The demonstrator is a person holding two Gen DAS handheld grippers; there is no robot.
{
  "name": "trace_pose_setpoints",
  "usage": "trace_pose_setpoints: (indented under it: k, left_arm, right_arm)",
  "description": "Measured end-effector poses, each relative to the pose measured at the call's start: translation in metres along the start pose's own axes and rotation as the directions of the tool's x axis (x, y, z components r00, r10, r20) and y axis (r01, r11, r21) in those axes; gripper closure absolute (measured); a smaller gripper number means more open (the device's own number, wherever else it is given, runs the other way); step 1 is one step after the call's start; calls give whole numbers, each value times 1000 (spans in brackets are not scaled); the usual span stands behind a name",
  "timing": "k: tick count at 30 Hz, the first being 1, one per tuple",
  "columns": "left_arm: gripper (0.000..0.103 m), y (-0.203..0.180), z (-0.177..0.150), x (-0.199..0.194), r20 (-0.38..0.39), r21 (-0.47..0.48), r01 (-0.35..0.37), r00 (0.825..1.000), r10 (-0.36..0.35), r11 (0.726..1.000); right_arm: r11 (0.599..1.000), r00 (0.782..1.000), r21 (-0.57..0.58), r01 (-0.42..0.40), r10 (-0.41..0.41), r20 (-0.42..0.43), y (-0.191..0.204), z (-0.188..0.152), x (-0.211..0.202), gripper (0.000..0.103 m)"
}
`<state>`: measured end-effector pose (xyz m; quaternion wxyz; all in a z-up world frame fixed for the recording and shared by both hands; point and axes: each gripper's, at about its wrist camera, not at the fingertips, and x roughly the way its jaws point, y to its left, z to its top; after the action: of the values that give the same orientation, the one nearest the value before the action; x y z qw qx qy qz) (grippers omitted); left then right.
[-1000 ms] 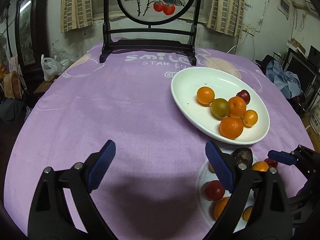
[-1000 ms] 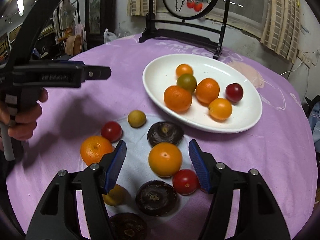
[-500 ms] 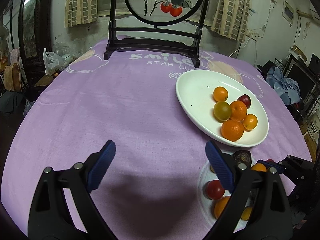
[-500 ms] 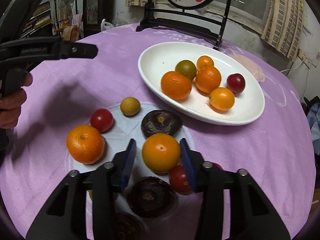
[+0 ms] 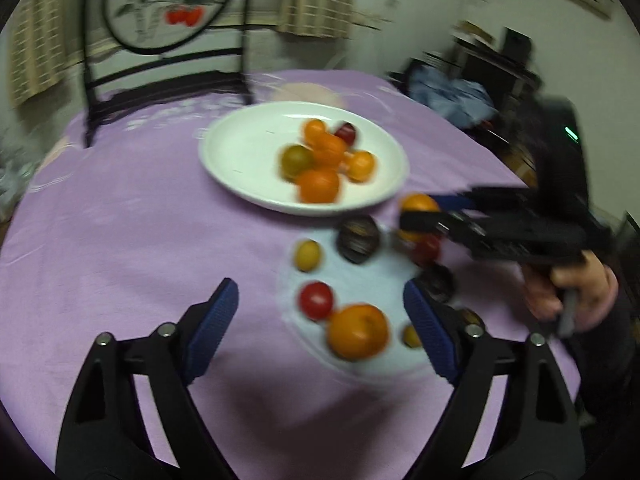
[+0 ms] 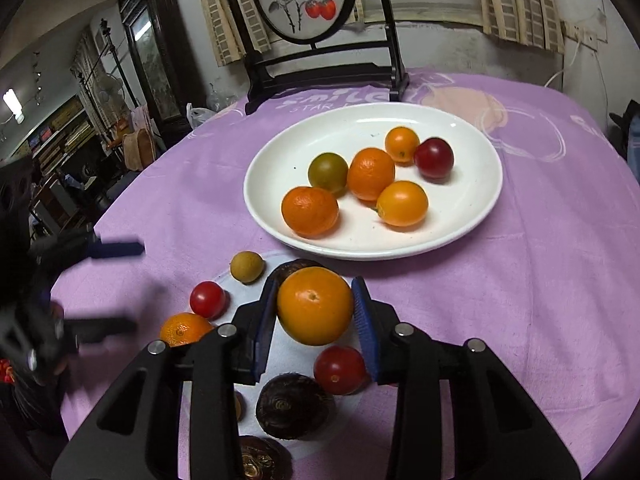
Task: Organize fruits
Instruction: 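Grasp a mandarin with the left tool while the right tool grasps an orange, then lower both held fruits into the white oval plate and open both tools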
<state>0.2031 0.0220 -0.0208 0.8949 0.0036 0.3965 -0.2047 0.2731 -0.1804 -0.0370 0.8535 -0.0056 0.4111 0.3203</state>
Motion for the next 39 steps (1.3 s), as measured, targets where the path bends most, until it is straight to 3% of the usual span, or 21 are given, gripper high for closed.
trace_pose_setpoints:
  k: [2,10,22,24,34,39]
  left_arm:
    - [36,-8,-6,6,-35,26,44,998,-43,999]
    - [54,-18,-17,26,-128,61,55,991,-47,997]
    - [54,-17,-19,47,-174,41,26,985,-19,999]
    - [58,-18,-19,49,-176,47,30,984,-22,998]
    - [59,-18,-20,47,-160,39,32,987,-26,999]
    - [60,-16,-11,33,-96,9,84,992,-83,996]
  right_arm:
    - [1000,1000,4,2,-2,-5,0,1,2,65]
    - [1000,1000,8,8,-8,2,-2,1,-1,65]
    - [1000,1000,-4,10,-10,10,2,0,-3,65]
    - [1000,1000,-7,6,-6,15,3,0,-4,65]
    - [1000,1000,-20,-7,8,27,9,0,-9,65]
    - [1000,999,-20,-21,22,34,10,1,-9,65]
